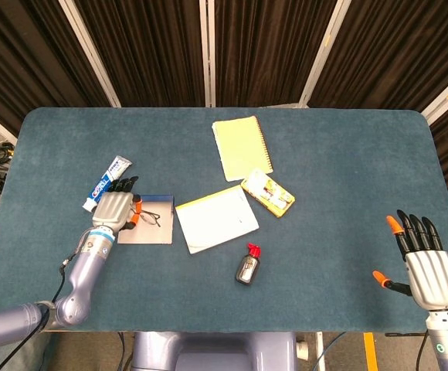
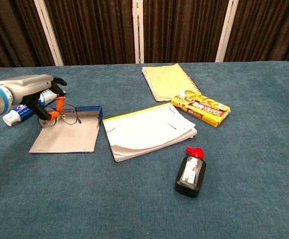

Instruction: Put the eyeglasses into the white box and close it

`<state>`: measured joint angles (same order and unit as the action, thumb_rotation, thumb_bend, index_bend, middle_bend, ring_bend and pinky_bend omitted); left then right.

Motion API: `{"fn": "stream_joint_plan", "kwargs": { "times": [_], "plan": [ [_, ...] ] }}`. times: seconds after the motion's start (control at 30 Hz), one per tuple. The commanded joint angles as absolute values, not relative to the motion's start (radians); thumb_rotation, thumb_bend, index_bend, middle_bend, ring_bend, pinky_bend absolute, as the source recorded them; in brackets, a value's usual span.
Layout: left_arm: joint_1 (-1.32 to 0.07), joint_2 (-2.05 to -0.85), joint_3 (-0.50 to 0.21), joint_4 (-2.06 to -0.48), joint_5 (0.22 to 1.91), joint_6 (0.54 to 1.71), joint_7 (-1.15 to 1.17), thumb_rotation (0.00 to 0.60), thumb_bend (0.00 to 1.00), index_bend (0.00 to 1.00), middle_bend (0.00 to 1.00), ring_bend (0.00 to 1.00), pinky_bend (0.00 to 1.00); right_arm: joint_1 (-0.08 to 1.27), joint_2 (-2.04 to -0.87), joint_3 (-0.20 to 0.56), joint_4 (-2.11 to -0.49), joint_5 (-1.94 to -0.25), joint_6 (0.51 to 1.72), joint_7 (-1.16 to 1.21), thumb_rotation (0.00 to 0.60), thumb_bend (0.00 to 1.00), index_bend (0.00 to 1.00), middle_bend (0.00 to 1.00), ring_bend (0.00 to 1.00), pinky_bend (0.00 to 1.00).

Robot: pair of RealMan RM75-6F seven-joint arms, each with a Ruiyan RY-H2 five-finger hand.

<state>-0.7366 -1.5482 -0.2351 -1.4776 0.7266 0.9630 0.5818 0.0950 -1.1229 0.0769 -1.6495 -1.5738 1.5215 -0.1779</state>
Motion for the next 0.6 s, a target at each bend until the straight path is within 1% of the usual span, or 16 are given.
{"fn": "stream_joint_plan", "kwargs": {
  "times": [0.03, 0.27, 0.43, 0.5, 0.53, 0.57, 0.6],
  "plan": [
    [-0.764, -1.567, -0.241, -1.434, 0.709, 0.926, 0.565, 0.600, 0.55, 0.63, 0.00, 0.00, 0.00, 0.096, -1.127, 0.080, -1.648, -1.565, 1.519, -0.188, 0.600, 0.00, 0.00, 0.00, 0.00, 0.00],
    [-0.784, -1.592, -0.226, -1.373, 0.697, 0.894, 0.545, 0.600, 0.55, 0.63, 0.00, 0.00, 0.00, 0.096, -1.132, 0.083, -1.646, -1.555, 1.518, -0.202, 0.600, 0.00, 0.00, 0.00, 0.00, 0.00],
    [-0.792, -1.614, -0.221, -1.332, 0.700, 0.908, 0.540, 0.600, 0.55, 0.62, 0.00, 0.00, 0.00, 0.095, -1.131, 0.085, -1.646, -1.551, 1.521, -0.200, 0.600, 0.00, 0.00, 0.00, 0.00, 0.00],
    [-0.794, -1.620, -0.218, -1.321, 0.701, 0.913, 0.542, 0.600, 0.55, 0.53, 0.00, 0.00, 0.00, 0.096, -1.131, 0.085, -1.645, -1.550, 1.521, -0.200, 0.600, 0.00, 0.00, 0.00, 0.00, 0.00],
    [-0.794, -1.622, -0.217, -1.317, 0.699, 0.912, 0.540, 0.600, 0.53, 0.43, 0.00, 0.00, 0.00, 0.096, -1.131, 0.085, -1.645, -1.550, 1.521, -0.199, 0.600, 0.00, 0.00, 0.00, 0.00, 0.00],
    [-0.794, -1.623, -0.216, -1.316, 0.699, 0.910, 0.537, 0.600, 0.50, 0.31, 0.00, 0.00, 0.00, 0.096, -1.130, 0.085, -1.645, -1.550, 1.521, -0.198, 0.600, 0.00, 0.00, 0.00, 0.00, 0.00],
    [-0.793, -1.624, -0.216, -1.314, 0.699, 0.908, 0.531, 0.600, 0.48, 0.23, 0.00, 0.00, 0.00, 0.096, -1.130, 0.085, -1.644, -1.549, 1.520, -0.197, 0.600, 0.00, 0.00, 0.00, 0.00, 0.00]
  ]
}}
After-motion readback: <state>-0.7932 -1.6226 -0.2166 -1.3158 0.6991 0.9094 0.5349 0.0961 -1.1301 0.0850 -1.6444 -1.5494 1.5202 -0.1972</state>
